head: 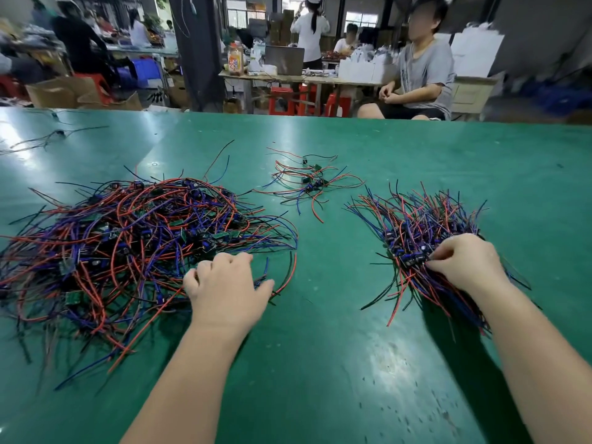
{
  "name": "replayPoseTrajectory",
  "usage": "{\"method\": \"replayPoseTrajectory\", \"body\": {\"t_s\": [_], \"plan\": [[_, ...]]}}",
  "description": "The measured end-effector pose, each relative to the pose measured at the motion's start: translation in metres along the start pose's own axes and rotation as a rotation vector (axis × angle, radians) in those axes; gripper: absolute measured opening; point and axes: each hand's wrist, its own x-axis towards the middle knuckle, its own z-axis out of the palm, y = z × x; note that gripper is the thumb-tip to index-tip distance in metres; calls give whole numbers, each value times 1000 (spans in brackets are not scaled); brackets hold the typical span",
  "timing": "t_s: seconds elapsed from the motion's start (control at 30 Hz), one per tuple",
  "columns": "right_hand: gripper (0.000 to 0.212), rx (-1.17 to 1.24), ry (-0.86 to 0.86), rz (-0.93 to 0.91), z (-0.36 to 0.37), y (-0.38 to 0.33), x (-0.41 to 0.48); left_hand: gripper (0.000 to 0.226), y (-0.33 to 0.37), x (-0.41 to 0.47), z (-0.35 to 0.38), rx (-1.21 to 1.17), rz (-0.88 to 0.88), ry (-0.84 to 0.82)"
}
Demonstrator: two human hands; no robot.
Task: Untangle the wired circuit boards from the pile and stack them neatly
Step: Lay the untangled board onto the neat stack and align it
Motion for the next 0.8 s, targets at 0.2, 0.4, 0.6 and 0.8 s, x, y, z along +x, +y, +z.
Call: {"method": "replayPoseTrajectory", "body": {"t_s": [0.2,0.4,0.6,0.8], "plan": [[31,-145,-78,-123,-18,-39,-8,45,-18,9,-12,62,7,-144],[20,275,49,-428,-6,-112,-50,10,-13,8,-9,-230,71,113],[24,446,-459,-412,56,-127,-75,7,-8,9,-7,-732,147,513],[19,1039,-588,-290,67,-133,-96,8,2,10,-16,-1376,28,427]]}}
